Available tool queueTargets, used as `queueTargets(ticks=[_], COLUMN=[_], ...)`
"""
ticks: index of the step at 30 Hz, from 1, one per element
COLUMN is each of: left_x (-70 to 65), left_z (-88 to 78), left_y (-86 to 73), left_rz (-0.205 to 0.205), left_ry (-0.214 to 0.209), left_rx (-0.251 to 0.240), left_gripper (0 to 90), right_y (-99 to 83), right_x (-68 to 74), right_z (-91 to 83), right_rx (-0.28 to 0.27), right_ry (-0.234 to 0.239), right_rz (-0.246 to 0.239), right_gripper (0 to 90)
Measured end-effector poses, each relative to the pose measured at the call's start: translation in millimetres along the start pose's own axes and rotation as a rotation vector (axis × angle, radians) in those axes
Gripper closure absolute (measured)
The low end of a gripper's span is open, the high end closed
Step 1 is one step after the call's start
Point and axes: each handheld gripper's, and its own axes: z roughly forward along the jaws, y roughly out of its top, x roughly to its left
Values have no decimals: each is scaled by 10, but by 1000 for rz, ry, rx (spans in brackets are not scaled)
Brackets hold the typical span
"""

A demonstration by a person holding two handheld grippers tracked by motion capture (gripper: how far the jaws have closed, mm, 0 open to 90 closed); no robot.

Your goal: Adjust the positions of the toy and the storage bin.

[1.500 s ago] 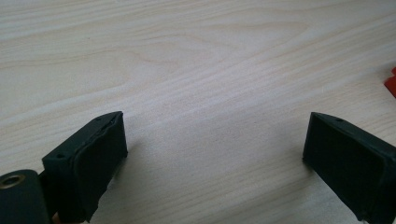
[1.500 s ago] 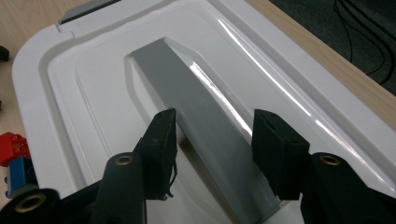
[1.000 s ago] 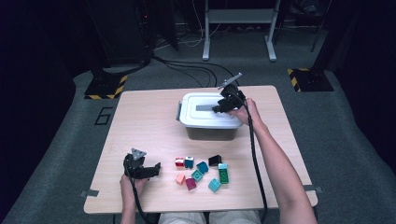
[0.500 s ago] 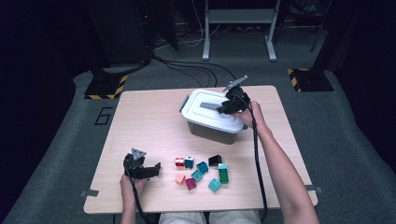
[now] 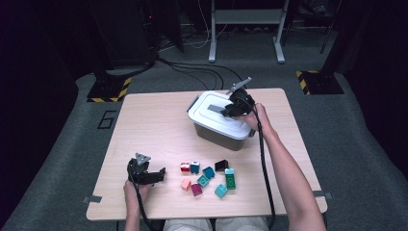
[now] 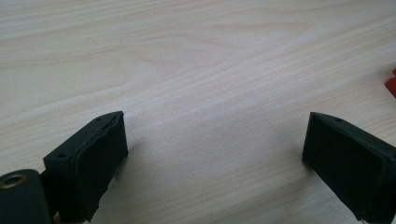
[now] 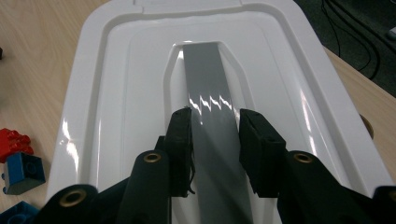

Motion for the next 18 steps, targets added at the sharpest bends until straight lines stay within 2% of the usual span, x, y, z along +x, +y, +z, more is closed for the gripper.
queueTargets(ticks=[5,18], left_x=[-2,-2], left_z=[-1,0], left_y=[-1,-1], left_rz=[-1,0], left_ry=[2,4], left_rx=[0,-1], left_gripper=[63,63], right_y=[-94,-215], right_x=[3,24], right_z=[-51,-170], right_rx=[-31,-29], right_ry=[14,18], right_rz=[11,4], right_gripper=[670,670])
